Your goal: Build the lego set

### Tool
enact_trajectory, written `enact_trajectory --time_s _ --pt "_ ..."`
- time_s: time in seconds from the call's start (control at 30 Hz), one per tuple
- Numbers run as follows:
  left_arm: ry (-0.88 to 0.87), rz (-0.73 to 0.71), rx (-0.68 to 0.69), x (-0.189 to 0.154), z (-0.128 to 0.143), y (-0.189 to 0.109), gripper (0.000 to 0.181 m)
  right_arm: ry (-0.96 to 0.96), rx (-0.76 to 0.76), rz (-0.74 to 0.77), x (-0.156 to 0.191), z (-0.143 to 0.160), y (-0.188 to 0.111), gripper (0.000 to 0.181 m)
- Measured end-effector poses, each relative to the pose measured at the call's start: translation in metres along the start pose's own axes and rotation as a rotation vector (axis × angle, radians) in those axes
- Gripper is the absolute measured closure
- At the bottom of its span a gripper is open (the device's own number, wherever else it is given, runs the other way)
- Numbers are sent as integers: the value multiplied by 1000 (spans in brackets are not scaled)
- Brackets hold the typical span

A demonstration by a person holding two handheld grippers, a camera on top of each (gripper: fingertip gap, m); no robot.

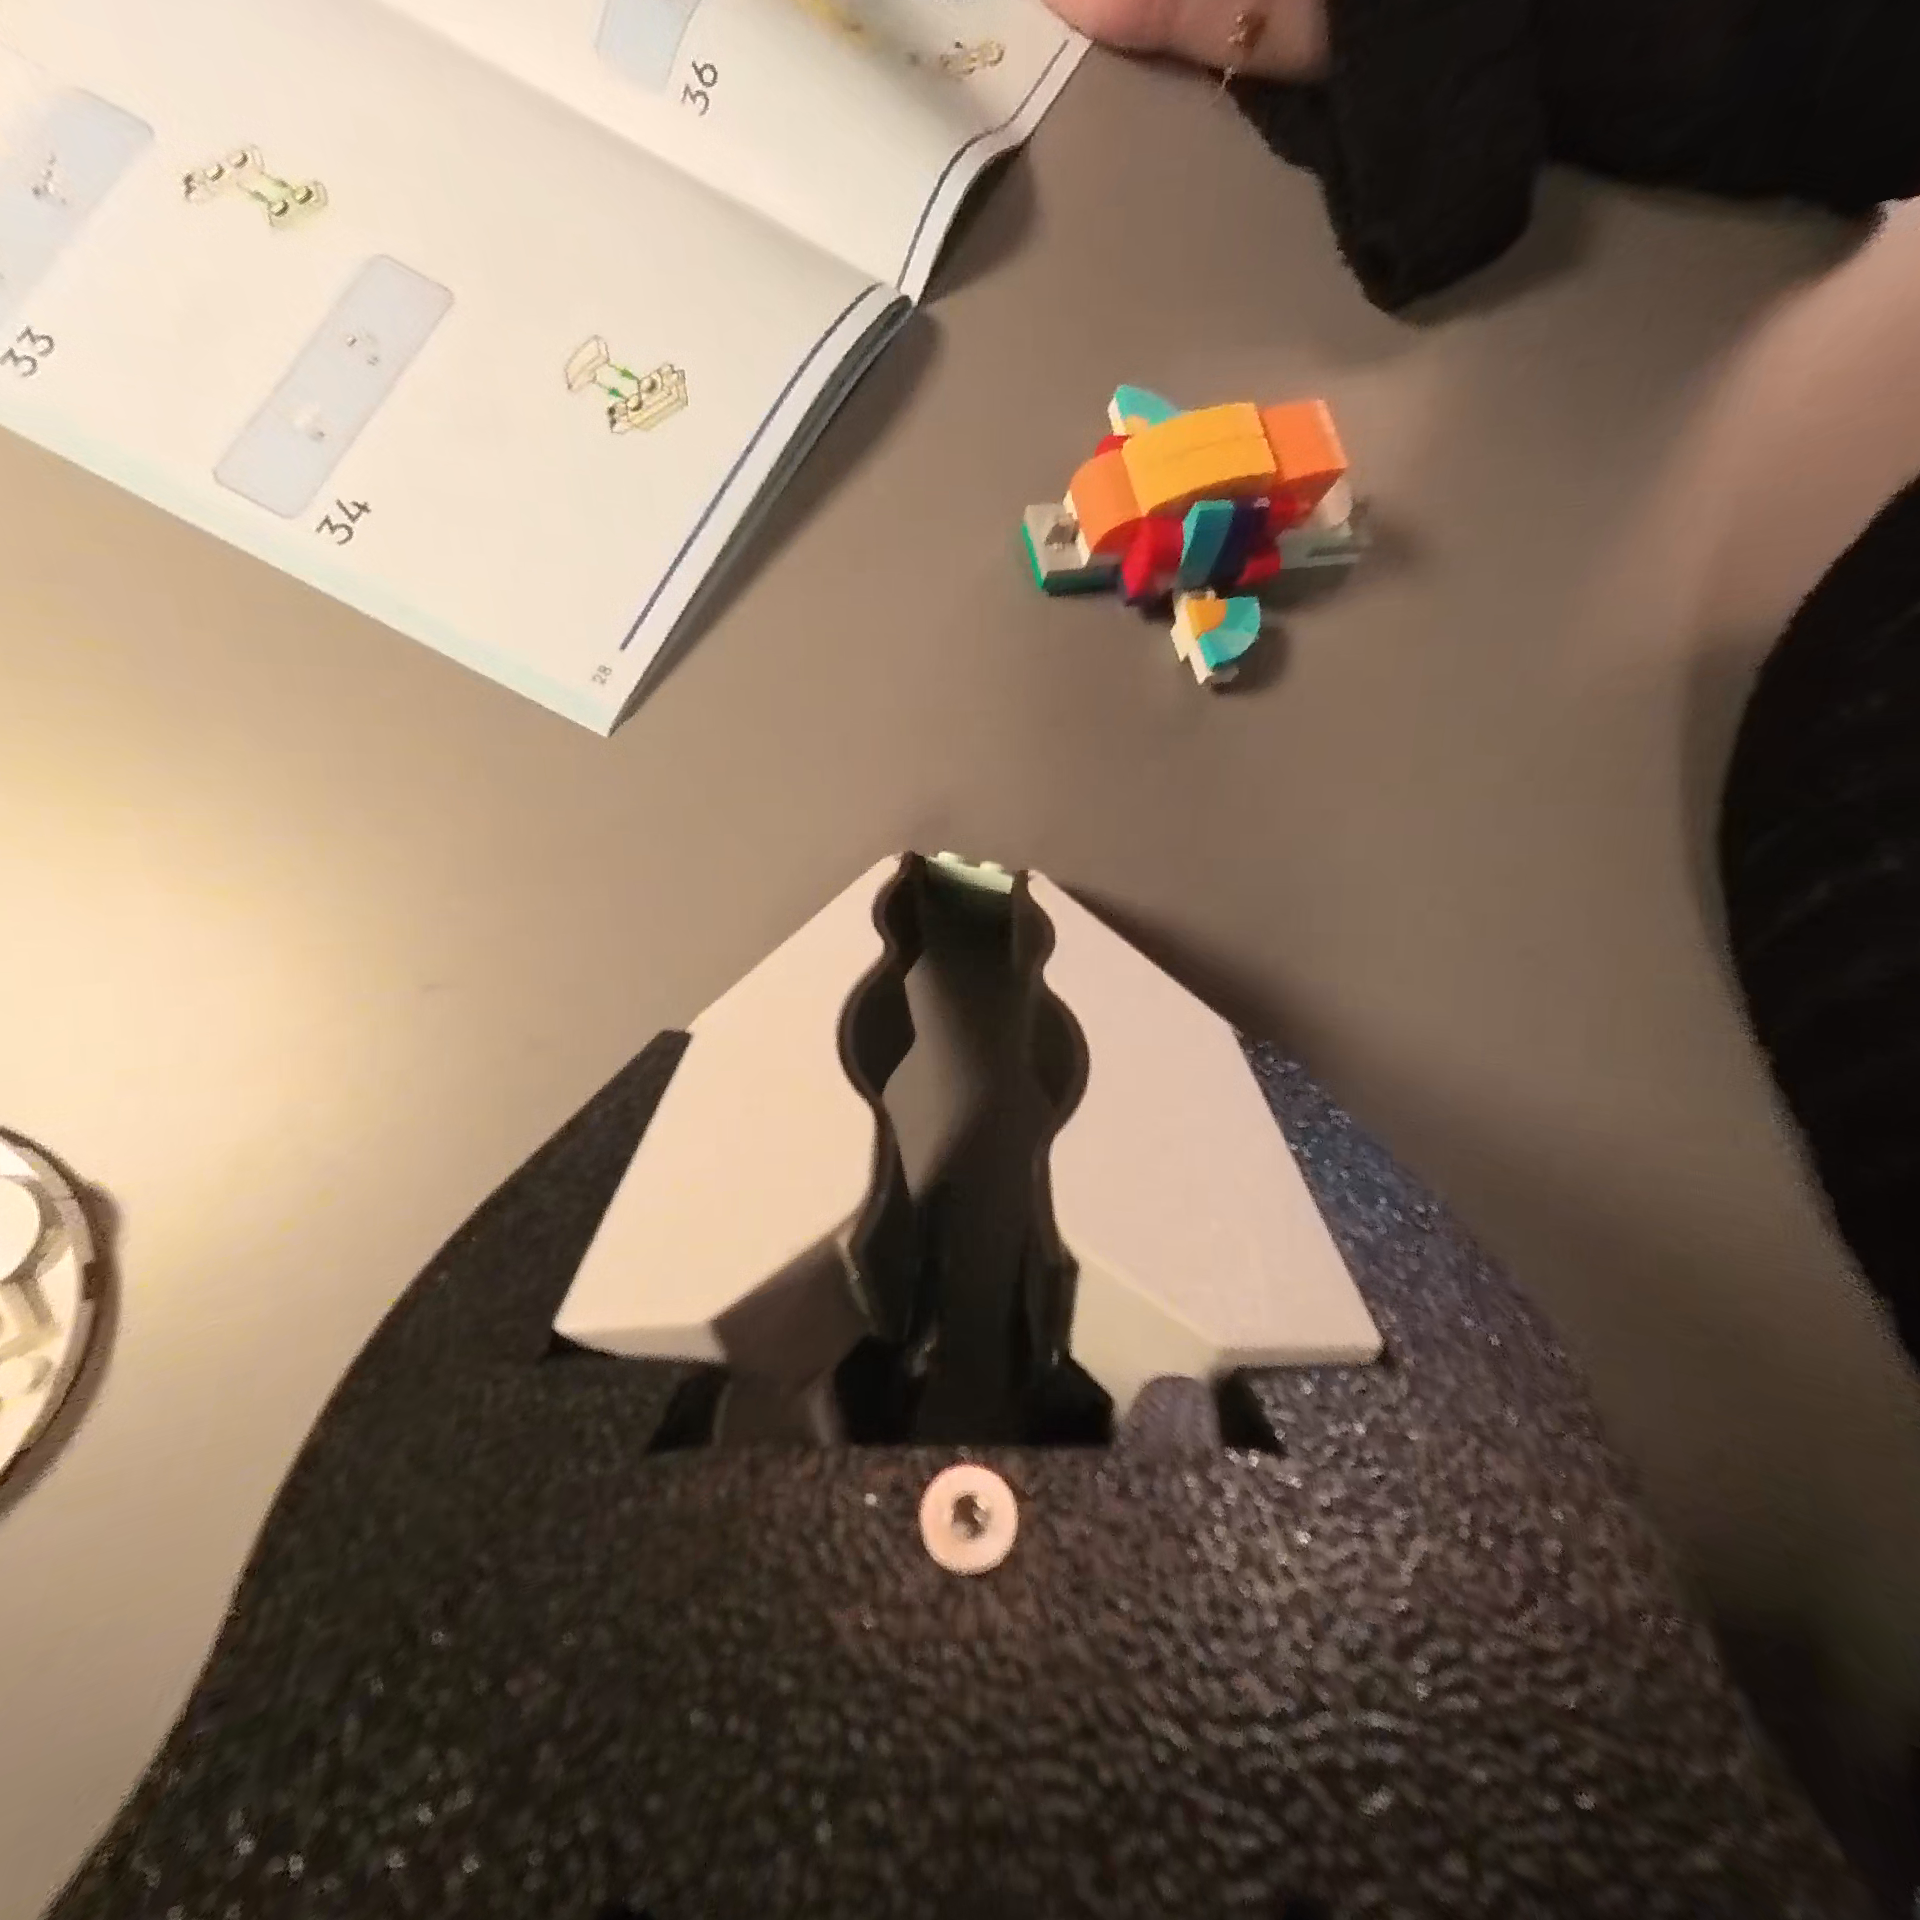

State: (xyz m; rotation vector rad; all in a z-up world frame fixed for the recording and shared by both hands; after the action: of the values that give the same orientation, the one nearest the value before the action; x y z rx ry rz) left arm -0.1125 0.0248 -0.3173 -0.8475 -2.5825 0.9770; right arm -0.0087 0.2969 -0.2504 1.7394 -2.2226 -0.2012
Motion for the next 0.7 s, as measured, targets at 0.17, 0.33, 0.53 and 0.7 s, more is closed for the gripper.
enact_trajectory --time_s 0.17,0.33,0.53,0.7 --pt "26 5 29 2 4 -7 166 1 0 -3 0 0 0 134" --pt "52 -26 71 0 9 -14 159 20 -4 -14 0 0 0 135" --pt "-17 -48 63 1 18 -26 148 16 -3 -16 0 0 0 135" --pt "-31 -118 82 3 24 -32 144 15 -2 -17 1 0 0 136"
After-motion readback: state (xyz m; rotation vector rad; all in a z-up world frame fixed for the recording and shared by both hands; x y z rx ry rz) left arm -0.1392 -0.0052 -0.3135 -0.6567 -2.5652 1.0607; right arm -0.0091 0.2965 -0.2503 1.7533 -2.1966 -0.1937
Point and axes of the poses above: each gripper's, where its closed fingertips meet, y out along the fingers, z out of its underside, x = y × z across the jaws, the point moved 7 cm from there along -y, back along the fingers, and after that the axes turned 15 degrees about y, right-handed, at the moved point
